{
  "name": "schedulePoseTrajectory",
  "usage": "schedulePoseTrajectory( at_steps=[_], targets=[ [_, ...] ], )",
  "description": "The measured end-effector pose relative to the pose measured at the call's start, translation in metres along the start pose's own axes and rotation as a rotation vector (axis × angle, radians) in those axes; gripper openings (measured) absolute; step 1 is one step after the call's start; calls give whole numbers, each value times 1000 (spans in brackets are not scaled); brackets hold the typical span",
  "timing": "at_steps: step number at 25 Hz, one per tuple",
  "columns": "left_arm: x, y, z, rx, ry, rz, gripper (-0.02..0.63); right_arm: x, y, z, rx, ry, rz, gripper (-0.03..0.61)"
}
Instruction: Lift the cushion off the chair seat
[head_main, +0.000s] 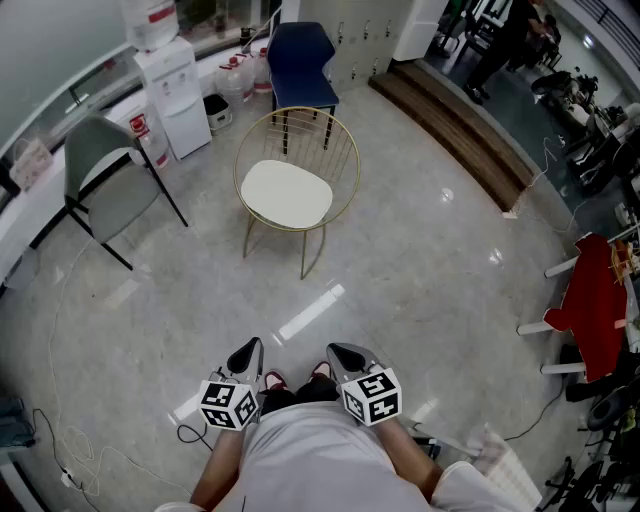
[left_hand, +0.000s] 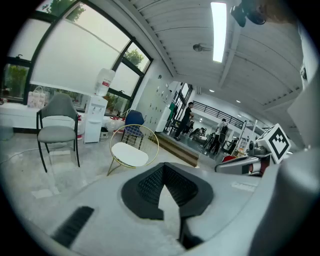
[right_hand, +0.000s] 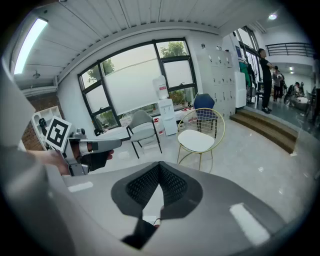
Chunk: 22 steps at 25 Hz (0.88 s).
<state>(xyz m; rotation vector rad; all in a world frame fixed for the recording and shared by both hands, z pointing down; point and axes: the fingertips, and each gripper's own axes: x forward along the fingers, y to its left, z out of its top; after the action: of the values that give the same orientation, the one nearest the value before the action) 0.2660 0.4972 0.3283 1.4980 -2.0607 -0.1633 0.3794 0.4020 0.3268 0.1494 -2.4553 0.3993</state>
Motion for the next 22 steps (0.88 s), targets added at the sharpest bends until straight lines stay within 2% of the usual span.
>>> schedulePoseTrajectory(
  at_steps=[5,11,16,22],
  targets=[
    [9,-35,24,32,-27,-78,0,-10,4,14,-35,-27,9,4],
    [7,-46,22,56,-1,-125,0,-11,11,14,-27,-60,-17,5],
    [-6,-34,27,60,2,-115,0,-9,28,18,12,-92,-14,5],
    [-15,-21,30,59,-3,-81,0,-2,36,13,-1,-70,-56,6]
  ],
)
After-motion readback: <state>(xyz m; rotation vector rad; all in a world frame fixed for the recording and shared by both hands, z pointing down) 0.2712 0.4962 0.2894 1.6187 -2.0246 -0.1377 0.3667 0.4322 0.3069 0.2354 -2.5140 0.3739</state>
